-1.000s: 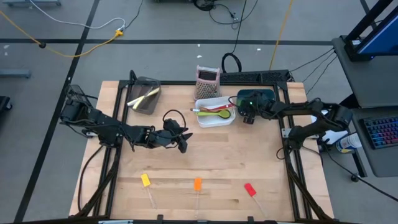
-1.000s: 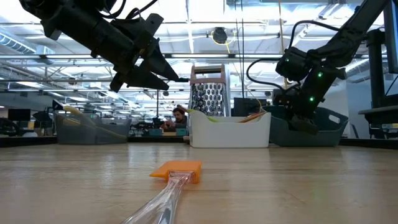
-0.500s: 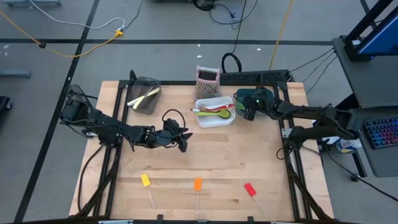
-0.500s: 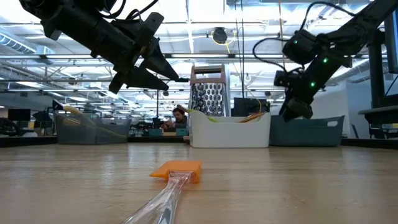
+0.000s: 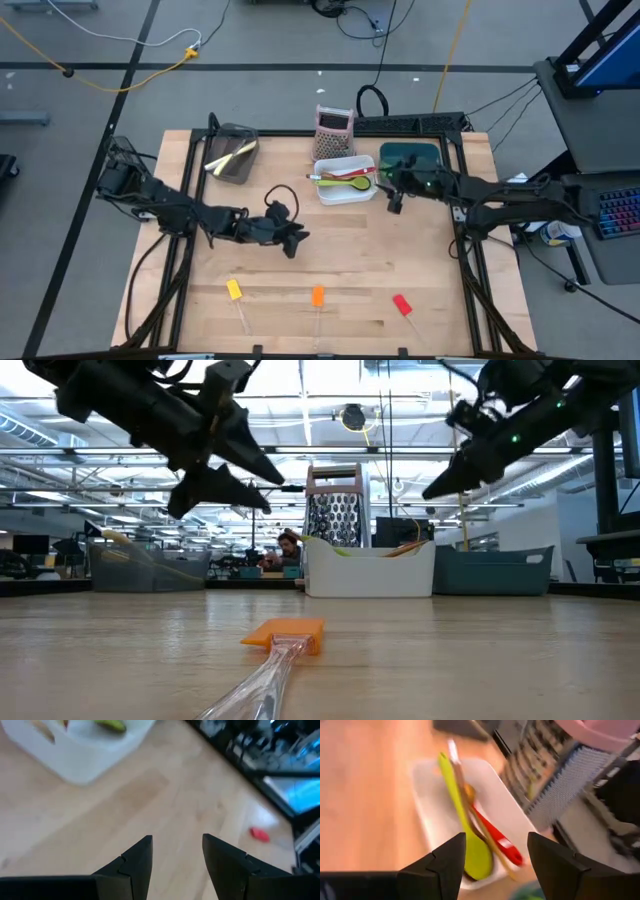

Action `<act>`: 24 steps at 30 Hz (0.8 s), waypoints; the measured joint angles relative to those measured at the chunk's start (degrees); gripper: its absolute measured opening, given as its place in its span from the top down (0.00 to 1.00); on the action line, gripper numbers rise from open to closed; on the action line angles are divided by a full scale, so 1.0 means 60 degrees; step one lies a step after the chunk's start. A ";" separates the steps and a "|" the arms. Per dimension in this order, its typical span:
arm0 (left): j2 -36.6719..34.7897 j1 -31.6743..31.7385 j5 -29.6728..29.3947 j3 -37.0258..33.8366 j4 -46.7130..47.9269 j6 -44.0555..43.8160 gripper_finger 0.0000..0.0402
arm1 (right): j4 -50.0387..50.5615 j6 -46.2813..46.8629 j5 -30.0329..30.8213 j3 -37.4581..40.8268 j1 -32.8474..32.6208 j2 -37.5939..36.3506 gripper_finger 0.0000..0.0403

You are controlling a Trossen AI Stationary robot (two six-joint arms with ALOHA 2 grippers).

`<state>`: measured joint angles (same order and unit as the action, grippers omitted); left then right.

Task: Pick & Place Kitchen Items
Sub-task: Put the yellow spatula into the blue bin

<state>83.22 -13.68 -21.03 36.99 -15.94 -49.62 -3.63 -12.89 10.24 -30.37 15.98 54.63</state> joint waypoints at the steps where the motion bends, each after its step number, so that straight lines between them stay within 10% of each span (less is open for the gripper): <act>1: 0.0001 -0.0107 0.0003 0.0060 0.0311 -0.0141 0.56 | -0.0045 0.0265 0.0004 0.0000 -0.0204 -0.0019 0.48; 12: 0.0004 -0.1135 -0.0013 0.2309 0.6582 -0.3538 0.57 | -0.1330 0.1130 0.0017 0.0000 -0.2015 0.0543 0.48; 24: 0.0004 -0.2487 0.0523 0.2620 0.7709 -0.6568 0.57 | -0.3145 0.2057 0.0019 0.0000 -0.3181 0.1734 0.48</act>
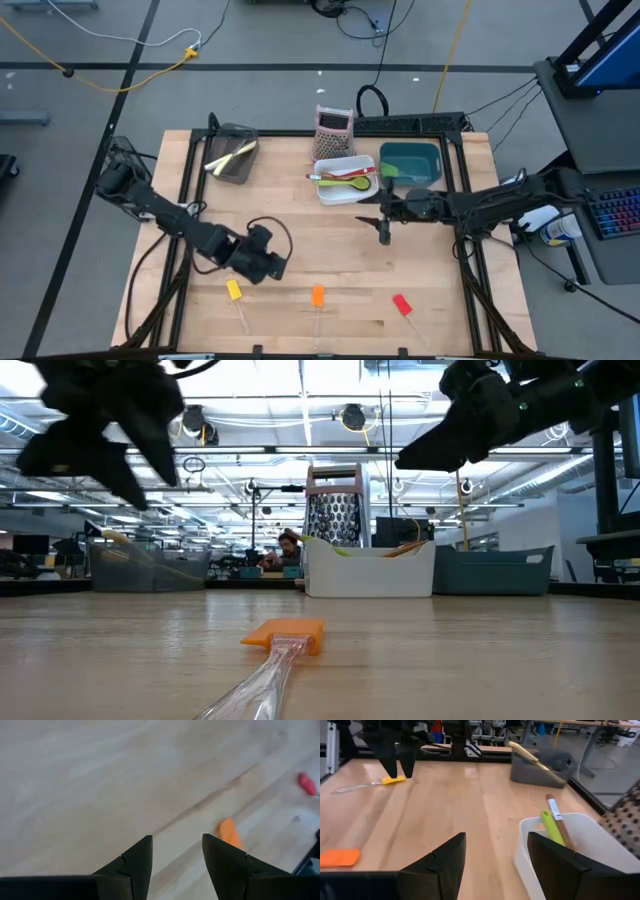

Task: Pick & Place Kitchen Items
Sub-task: Put the yellow spatula into the blue bin

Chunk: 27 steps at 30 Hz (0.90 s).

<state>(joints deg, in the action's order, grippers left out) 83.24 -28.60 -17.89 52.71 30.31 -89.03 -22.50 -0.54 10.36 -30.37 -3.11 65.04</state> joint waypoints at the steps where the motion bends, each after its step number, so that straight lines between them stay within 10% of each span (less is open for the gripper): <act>1: 0.0000 -0.0150 0.0014 0.0000 0.0199 -0.0362 0.57 | -0.0108 0.0044 0.0003 0.0002 -0.0083 0.0104 0.48; 12: 0.0205 -0.1756 0.2160 0.0000 0.2147 -0.5223 0.56 | -0.1886 -0.0039 0.0002 0.0004 -0.0700 0.1358 0.48; 27: 0.1392 -0.3111 0.2736 -0.0007 0.2155 -0.8840 0.56 | -0.2865 -0.0054 0.0002 0.0004 -0.0718 0.1705 0.48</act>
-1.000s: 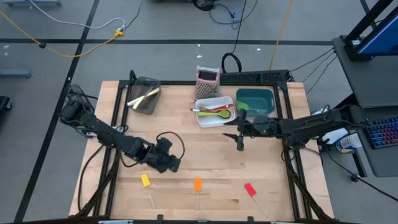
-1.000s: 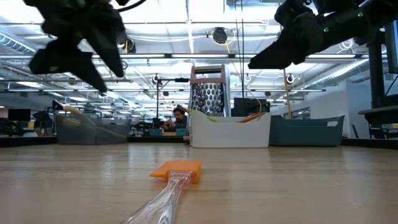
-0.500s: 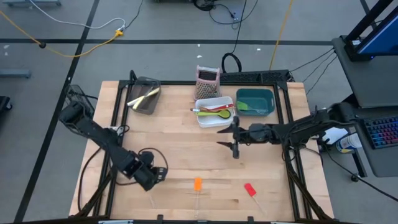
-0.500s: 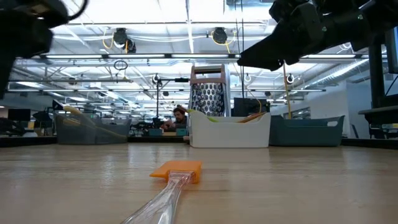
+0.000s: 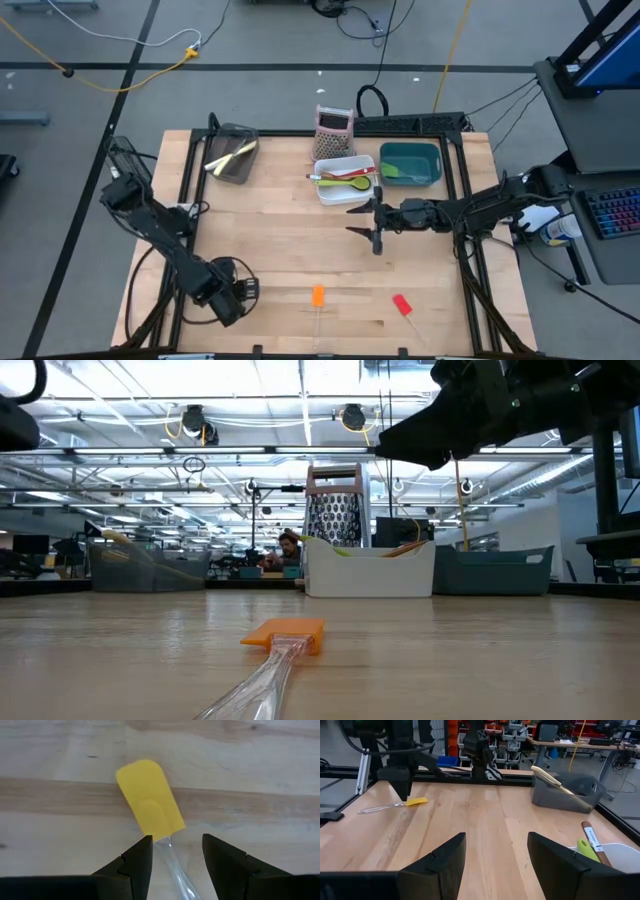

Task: Pick & Place Kitchen Items
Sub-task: Put the yellow spatula into the blue bin

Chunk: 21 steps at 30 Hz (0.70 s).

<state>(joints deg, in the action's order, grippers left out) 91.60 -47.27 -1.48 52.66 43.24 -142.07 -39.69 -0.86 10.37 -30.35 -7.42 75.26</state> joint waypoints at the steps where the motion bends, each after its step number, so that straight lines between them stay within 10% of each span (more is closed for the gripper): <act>1: 0.0055 -0.0026 -0.0007 0.0000 0.0003 -0.0118 0.56 | 0.0007 0.0000 0.0000 0.0000 0.0004 0.0000 0.48; 21: 0.0844 -0.0080 -0.0171 0.0011 0.0631 -0.0327 0.56 | -0.0323 0.0106 0.0000 0.0000 0.0004 0.0004 0.48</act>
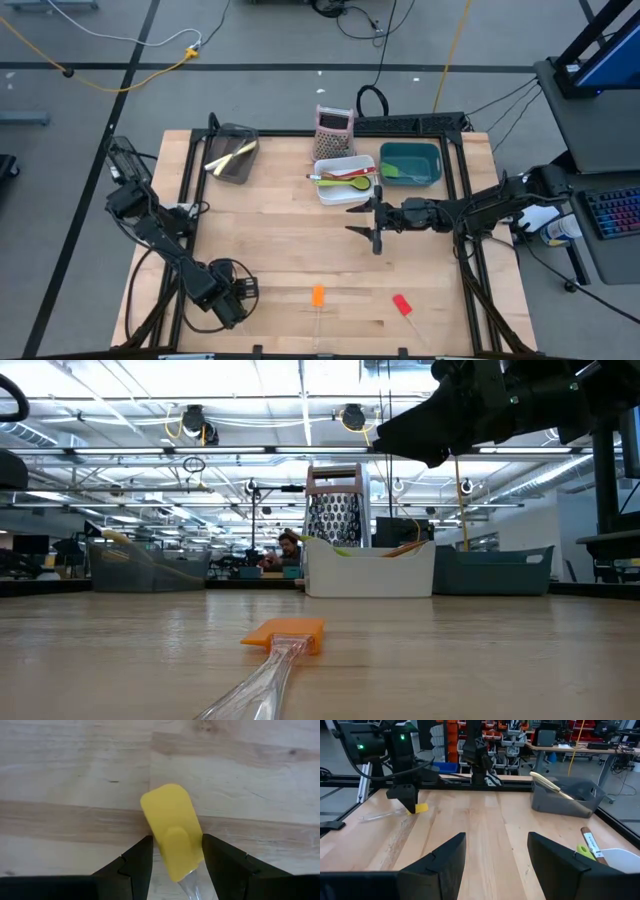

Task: Pick & Place Kitchen Items
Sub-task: Put the yellow spatula into the blue bin

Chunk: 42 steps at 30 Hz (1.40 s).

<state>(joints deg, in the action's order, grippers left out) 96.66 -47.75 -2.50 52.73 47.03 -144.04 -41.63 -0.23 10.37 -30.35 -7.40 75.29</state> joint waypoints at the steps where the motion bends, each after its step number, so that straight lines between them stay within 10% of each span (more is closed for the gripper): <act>1: 0.0000 0.0000 0.0007 0.0000 0.0007 0.0046 0.56 | -0.0014 0.0000 0.0000 0.0000 0.0000 0.0000 0.48; 20: 0.0007 0.0000 -0.1658 -0.0022 -0.0085 0.1326 0.97 | -0.0025 -0.0033 0.0004 0.0000 0.0000 0.0000 0.48; 34: 0.0025 0.0025 -0.2516 -0.0033 -0.0095 0.2258 0.95 | -0.0025 0.0345 0.0004 -0.0002 0.0000 0.0000 0.48; 42: 0.0040 0.0102 -0.4985 0.0354 -0.0112 0.3555 0.95 | -0.0025 0.0466 0.0004 0.0000 0.0000 0.0000 0.48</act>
<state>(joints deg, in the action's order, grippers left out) 96.90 -47.14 -32.41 54.85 46.36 -122.71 -41.78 2.57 10.39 -30.35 -7.40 75.29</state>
